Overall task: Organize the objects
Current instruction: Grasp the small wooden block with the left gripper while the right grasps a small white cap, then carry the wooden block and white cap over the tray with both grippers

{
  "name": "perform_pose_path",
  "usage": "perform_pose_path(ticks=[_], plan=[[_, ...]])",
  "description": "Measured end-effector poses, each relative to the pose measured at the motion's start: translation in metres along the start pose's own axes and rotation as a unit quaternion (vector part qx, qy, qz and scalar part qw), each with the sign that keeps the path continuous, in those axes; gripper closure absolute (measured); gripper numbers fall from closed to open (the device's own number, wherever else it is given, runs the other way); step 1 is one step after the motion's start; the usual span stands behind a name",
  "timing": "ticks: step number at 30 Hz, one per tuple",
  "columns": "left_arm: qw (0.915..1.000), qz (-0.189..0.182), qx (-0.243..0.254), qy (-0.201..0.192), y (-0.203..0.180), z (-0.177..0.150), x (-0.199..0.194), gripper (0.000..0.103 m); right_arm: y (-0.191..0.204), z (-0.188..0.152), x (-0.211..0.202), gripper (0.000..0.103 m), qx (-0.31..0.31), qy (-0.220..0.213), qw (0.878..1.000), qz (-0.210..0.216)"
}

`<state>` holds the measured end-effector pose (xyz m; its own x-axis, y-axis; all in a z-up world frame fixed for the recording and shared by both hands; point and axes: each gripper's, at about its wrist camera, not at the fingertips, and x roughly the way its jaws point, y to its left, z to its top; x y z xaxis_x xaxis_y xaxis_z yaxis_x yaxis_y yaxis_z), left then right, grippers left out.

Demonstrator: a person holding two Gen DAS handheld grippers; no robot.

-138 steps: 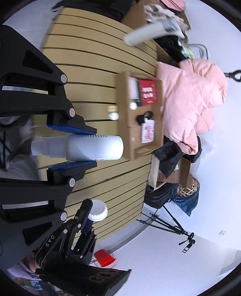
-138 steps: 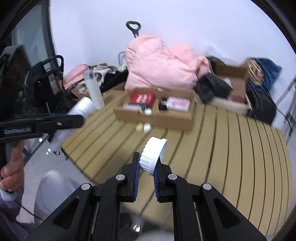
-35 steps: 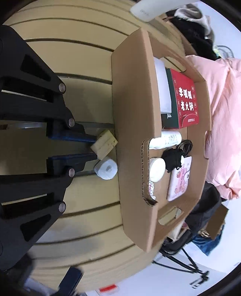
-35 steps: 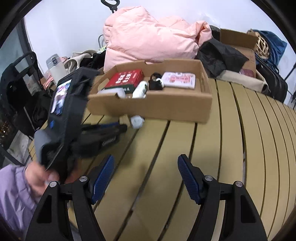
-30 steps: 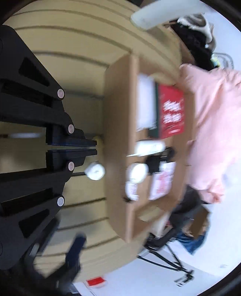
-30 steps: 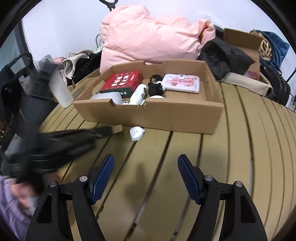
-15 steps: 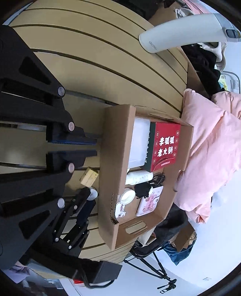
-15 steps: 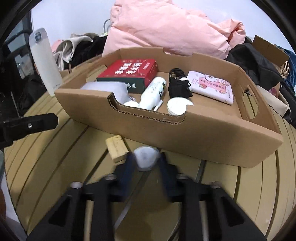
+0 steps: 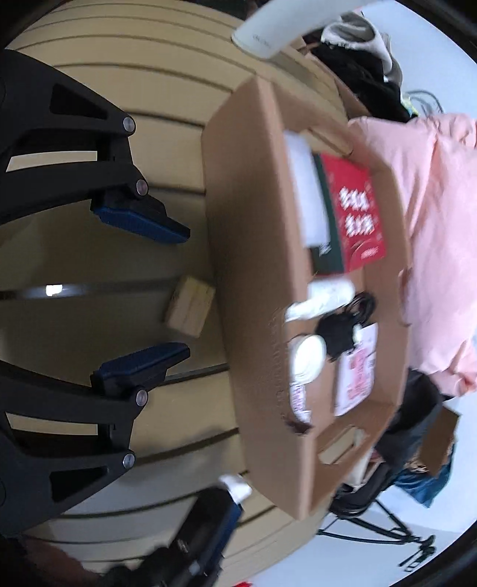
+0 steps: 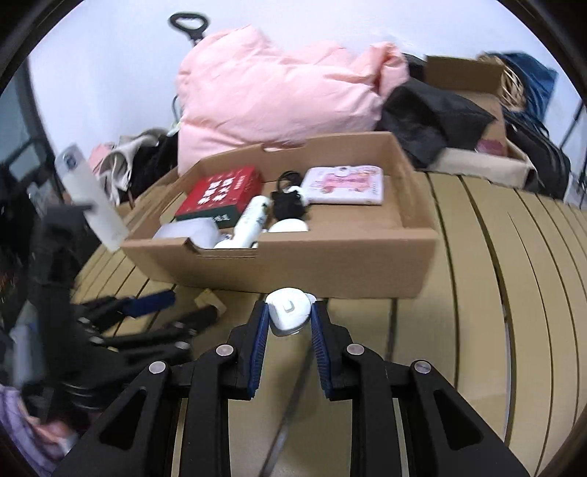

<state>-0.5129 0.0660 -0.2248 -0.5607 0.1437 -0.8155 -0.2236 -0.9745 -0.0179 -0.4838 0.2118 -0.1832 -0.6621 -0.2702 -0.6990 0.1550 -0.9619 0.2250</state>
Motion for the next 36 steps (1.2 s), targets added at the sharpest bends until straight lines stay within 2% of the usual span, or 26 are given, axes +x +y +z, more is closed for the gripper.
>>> perform_pose_path(ticks=[2, 3, 4, 9, 14, 16, 18, 20, 23, 26, 28, 31, 33, 36], plan=[[0.9998, 0.009, 0.003, -0.016, -0.002, 0.0, 0.001, 0.05, -0.006, 0.0, 0.0, 0.077, 0.013, 0.002, 1.0, 0.006], [0.9998, 0.004, -0.004, -0.021, -0.001, 0.0, 0.0, 0.056, -0.007, 0.002, 0.001, 0.077, 0.014, 0.002, 1.0, 0.008], [0.9996, 0.002, -0.004, -0.026, 0.0, 0.0, -0.001, 0.073, -0.007, 0.004, 0.001, 0.077, 0.015, 0.001, 1.0, 0.011], [0.9992, -0.008, 0.034, -0.018, -0.011, -0.001, -0.003, 0.073, -0.002, 0.003, 0.001, 0.077, 0.005, 0.0, 1.0, 0.012], [0.999, -0.015, 0.031, -0.029, -0.015, 0.002, -0.016, 0.073, -0.004, 0.003, -0.001, 0.077, 0.013, 0.001, 1.0, 0.015], [0.9989, -0.011, 0.008, -0.045, -0.012, 0.003, -0.041, 0.074, -0.004, 0.006, -0.009, 0.077, 0.014, -0.003, 1.0, 0.017], [0.9969, -0.003, -0.018, -0.077, -0.01, -0.004, -0.08, 0.074, -0.004, 0.007, -0.03, 0.077, 0.028, -0.002, 0.999, 0.039], [0.9935, -0.001, -0.022, -0.112, -0.013, -0.016, -0.116, 0.073, -0.003, 0.004, -0.06, 0.077, 0.03, -0.008, 0.997, 0.071], [0.9881, 0.005, -0.012, -0.153, -0.023, -0.045, -0.181, 0.073, 0.004, -0.009, -0.118, 0.077, 0.003, -0.014, 0.997, 0.071], [0.9836, -0.024, -0.024, -0.177, -0.027, -0.076, -0.252, 0.073, 0.008, -0.029, -0.182, 0.077, -0.021, -0.025, 0.998, 0.053], [0.9772, -0.049, -0.031, -0.204, -0.03, -0.099, -0.295, 0.073, 0.007, -0.043, -0.222, 0.077, -0.018, -0.036, 0.998, 0.056], [0.9736, -0.066, -0.027, -0.217, -0.039, -0.119, -0.331, 0.073, 0.001, -0.064, -0.262, 0.077, 0.017, -0.04, 0.996, 0.083], [0.9721, -0.09, -0.017, -0.216, -0.046, -0.125, -0.342, 0.073, 0.001, -0.076, -0.276, 0.077, 0.032, -0.044, 0.996, 0.077], [0.9713, -0.09, -0.009, -0.22, -0.052, -0.127, -0.347, 0.073, 0.004, -0.08, -0.283, 0.077, 0.035, -0.045, 0.996, 0.072]])
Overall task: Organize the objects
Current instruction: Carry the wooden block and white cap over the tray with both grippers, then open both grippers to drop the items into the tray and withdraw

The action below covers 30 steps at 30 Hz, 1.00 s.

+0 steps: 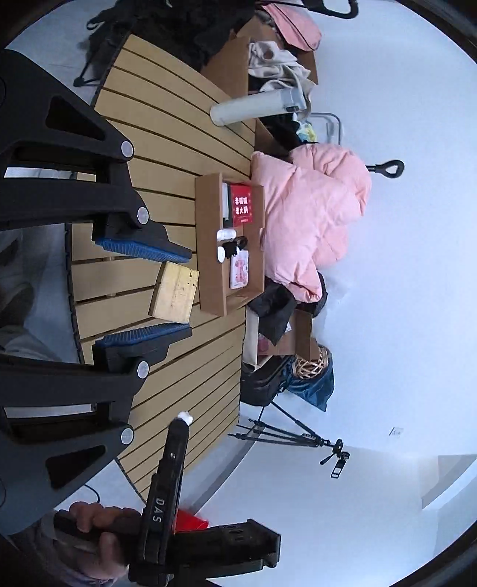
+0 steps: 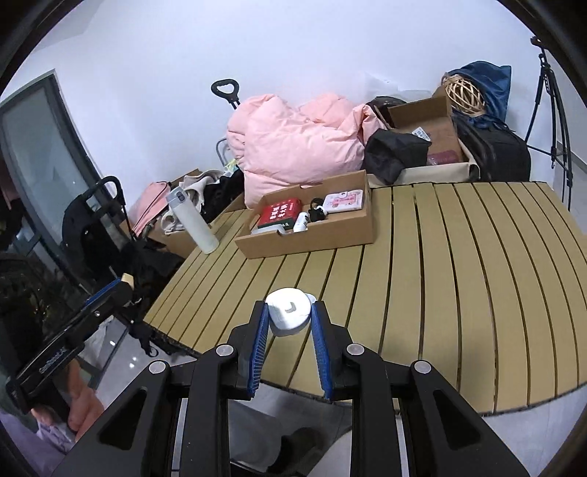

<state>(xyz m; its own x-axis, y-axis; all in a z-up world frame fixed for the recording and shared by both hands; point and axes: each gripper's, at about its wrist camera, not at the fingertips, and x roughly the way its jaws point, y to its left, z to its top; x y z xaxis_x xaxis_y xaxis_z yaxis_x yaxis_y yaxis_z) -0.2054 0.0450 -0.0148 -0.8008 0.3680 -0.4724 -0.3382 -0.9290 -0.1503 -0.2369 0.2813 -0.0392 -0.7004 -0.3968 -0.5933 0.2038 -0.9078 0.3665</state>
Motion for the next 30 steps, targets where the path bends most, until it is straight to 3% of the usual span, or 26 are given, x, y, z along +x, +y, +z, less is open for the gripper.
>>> perform_pose_path(ticks=[7, 11, 15, 19, 22, 24, 27, 29, 30], plan=[[0.9995, -0.009, -0.022, 0.02, 0.009, 0.007, 0.016, 0.073, 0.008, 0.002, 0.003, 0.077, -0.019, 0.001, 1.0, -0.011], [0.9987, -0.033, -0.024, 0.03, 0.014, 0.045, 0.05, 0.073, -0.002, 0.028, 0.026, 0.077, -0.027, 0.005, 1.0, -0.012], [0.9918, -0.093, -0.035, 0.081, 0.018, 0.103, 0.125, 0.073, -0.016, 0.09, 0.074, 0.077, -0.043, 0.006, 0.999, -0.014], [0.986, -0.078, -0.022, 0.146, 0.017, 0.134, 0.231, 0.073, -0.038, 0.16, 0.154, 0.077, -0.036, 0.041, 0.998, -0.009], [0.976, -0.057, -0.035, 0.207, 0.026, 0.126, 0.317, 0.073, -0.063, 0.198, 0.229, 0.077, -0.008, 0.09, 0.996, -0.027], [0.9649, -0.052, -0.058, 0.251, 0.038, 0.112, 0.366, 0.073, -0.073, 0.206, 0.264, 0.077, -0.007, 0.113, 0.993, -0.044], [0.9538, -0.046, -0.083, 0.285, 0.055, 0.085, 0.408, 0.073, -0.086, 0.208, 0.313, 0.077, -0.005, 0.147, 0.987, -0.068], [0.9509, -0.054, -0.082, 0.294, 0.059, 0.076, 0.417, 0.067, -0.092, 0.206, 0.334, 0.076, 0.0, 0.161, 0.984, -0.082], [0.9492, -0.059, -0.081, 0.298, 0.061, 0.073, 0.419, 0.059, -0.096, 0.205, 0.343, 0.076, 0.001, 0.167, 0.982, -0.087]])
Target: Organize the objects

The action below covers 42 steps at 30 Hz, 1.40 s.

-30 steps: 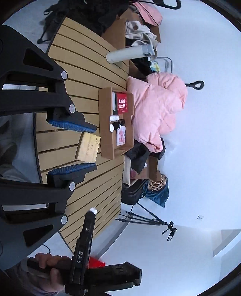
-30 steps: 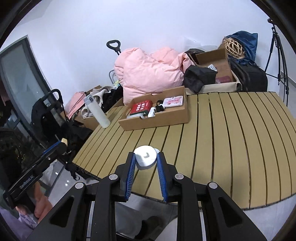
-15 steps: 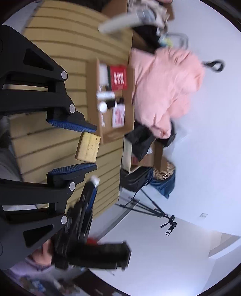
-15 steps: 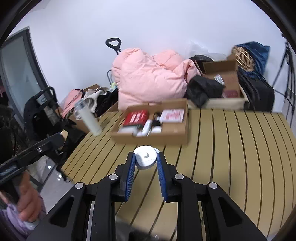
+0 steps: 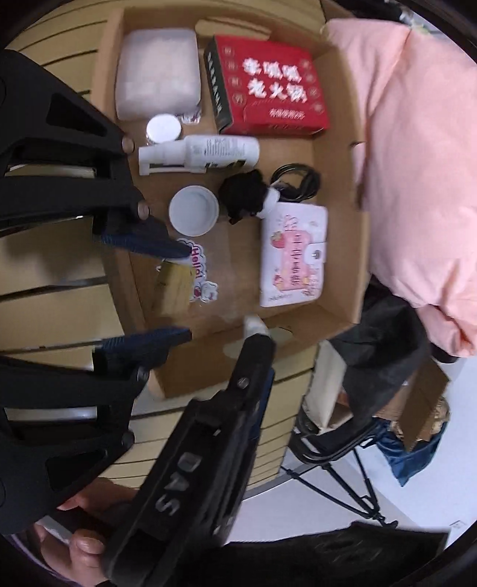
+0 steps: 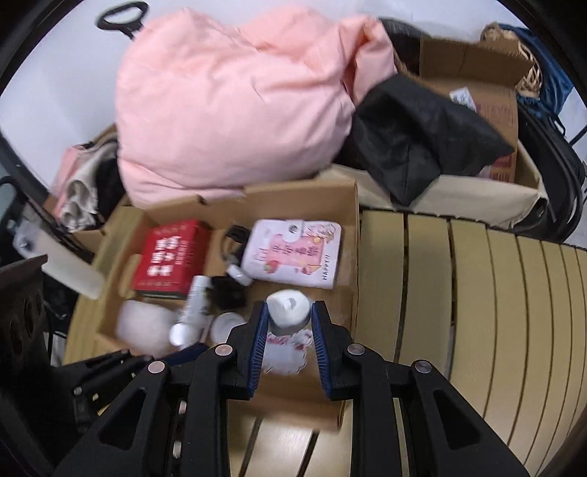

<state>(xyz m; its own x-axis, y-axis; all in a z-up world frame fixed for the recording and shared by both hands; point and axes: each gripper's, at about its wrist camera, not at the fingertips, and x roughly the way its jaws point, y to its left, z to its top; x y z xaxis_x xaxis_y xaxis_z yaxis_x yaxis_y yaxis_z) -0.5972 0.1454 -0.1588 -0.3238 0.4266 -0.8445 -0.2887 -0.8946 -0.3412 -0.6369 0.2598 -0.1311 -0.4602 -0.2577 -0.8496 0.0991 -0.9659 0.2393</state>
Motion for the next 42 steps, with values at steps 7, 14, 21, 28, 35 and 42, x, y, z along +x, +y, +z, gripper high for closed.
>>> perform_pose_path(ticks=[7, 14, 21, 28, 35, 42], plan=[[0.999, -0.008, 0.005, -0.045, 0.016, -0.003, -0.042, 0.031, 0.002, -0.004, 0.003, 0.051, -0.001, -0.003, 1.0, -0.007], [0.9948, 0.059, 0.025, -0.079, 0.028, -0.014, -0.111, 0.013, 0.009, -0.014, -0.06, 0.031, -0.013, -0.039, 0.999, -0.014], [0.9805, 0.173, -0.008, -0.092, 0.046, -0.039, -0.184, 0.011, 0.007, -0.049, -0.115, 0.028, -0.03, -0.023, 0.998, -0.056], [0.9723, 0.194, -0.003, -0.131, 0.026, -0.083, -0.257, 0.001, 0.023, -0.088, -0.173, 0.028, -0.037, -0.035, 0.998, -0.043], [0.9612, 0.204, 0.033, -0.182, -0.018, -0.156, -0.334, 0.0, 0.066, -0.142, -0.233, 0.028, -0.068, -0.052, 0.996, -0.014], [0.9476, 0.233, 0.004, -0.218, -0.039, -0.251, -0.384, 0.0, 0.089, -0.221, -0.29, 0.021, -0.055, -0.072, 0.996, 0.006]])
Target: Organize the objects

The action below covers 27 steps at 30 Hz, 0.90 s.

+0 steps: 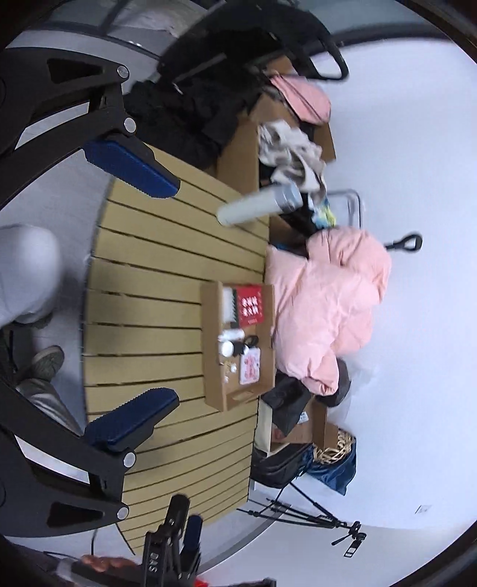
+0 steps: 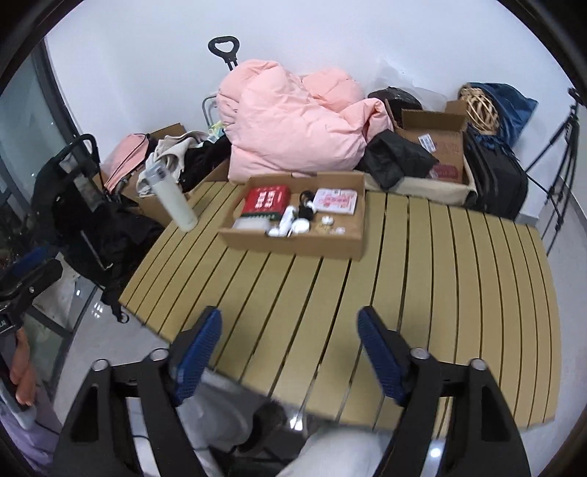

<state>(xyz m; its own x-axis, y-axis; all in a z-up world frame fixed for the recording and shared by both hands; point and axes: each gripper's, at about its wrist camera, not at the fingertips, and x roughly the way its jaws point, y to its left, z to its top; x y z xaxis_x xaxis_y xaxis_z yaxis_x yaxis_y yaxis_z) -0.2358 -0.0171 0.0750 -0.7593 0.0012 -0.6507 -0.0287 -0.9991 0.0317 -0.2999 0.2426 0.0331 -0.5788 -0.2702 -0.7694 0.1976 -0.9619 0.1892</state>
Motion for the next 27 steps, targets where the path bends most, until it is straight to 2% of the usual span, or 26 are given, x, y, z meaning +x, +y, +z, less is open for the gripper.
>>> perform_pose_path(ticks=[4, 7, 10, 13, 16, 22, 27], plan=[[0.9992, 0.032, -0.007, -0.024, 0.006, -0.049, -0.038, 0.0, 0.021, -0.054, -0.037, 0.021, -0.011, -0.016, 1.0, -0.023], [0.9988, 0.042, -0.006, -0.025, 0.003, -0.093, -0.059, 0.0, 0.04, -0.102, -0.063, 0.021, -0.016, -0.034, 0.998, -0.05], [0.9995, 0.02, -0.025, 0.003, -0.002, -0.135, -0.068, 0.0, 0.056, -0.145, -0.077, 0.021, -0.012, -0.049, 0.997, -0.058], [0.9989, 0.0, -0.023, 0.04, -0.008, -0.165, -0.068, 0.0, 0.065, -0.181, -0.076, 0.021, 0.007, -0.046, 0.998, -0.046], [0.9987, 0.008, -0.009, 0.05, -0.014, -0.172, -0.068, 0.0, 0.077, -0.19, -0.063, 0.021, -0.019, -0.019, 0.998, -0.057], [0.9994, 0.023, -0.002, 0.025, -0.021, -0.171, -0.077, 0.0, 0.089, -0.198, -0.069, 0.021, -0.029, -0.033, 0.998, -0.049], [0.9993, 0.026, 0.0, 0.028, -0.023, -0.174, -0.076, 0.0, 0.089, -0.203, -0.066, 0.021, -0.029, -0.025, 0.998, -0.044]])
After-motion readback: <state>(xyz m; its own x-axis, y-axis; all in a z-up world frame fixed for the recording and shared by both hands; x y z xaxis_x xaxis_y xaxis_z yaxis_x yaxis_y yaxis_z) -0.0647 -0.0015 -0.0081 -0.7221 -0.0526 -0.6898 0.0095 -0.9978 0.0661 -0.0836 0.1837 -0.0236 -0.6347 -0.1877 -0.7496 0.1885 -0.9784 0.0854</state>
